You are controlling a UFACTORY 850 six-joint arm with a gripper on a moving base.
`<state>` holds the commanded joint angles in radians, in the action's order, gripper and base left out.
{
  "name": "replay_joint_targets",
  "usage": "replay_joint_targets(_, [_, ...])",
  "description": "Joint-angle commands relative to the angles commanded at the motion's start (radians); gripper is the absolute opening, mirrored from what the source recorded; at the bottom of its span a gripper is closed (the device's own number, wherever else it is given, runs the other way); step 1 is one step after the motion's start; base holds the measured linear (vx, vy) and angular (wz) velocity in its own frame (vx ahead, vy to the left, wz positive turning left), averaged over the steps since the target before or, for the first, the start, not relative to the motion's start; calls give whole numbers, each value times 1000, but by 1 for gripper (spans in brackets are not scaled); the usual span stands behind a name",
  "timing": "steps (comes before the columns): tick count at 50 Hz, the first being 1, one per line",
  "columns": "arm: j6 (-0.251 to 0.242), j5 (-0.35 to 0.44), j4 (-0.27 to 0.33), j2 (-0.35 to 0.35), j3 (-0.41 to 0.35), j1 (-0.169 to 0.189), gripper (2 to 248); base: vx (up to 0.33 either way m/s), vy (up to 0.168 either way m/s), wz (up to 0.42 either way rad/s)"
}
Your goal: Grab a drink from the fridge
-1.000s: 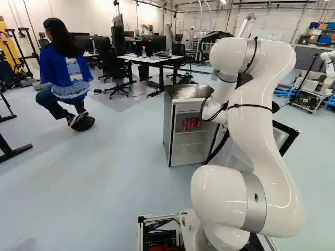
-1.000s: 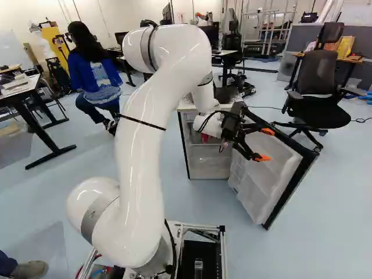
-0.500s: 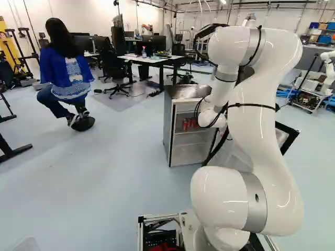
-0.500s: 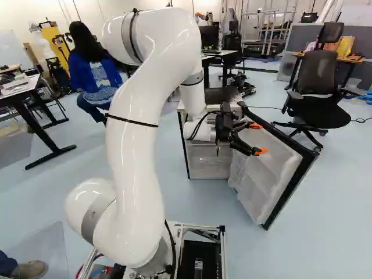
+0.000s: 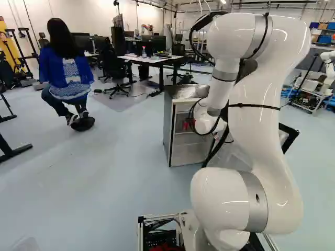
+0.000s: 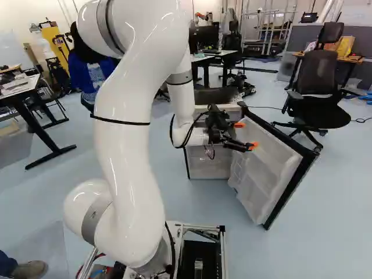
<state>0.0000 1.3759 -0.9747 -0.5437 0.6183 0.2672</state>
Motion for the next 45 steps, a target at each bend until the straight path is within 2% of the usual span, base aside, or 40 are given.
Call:
replay_joint_targets(20, [0, -54, 208, 69, -106, -32, 247, 0, 0, 0])
replay_joint_targets(45, [0, -124, 470, 68, -104, -29, 247, 0, 0, 0])
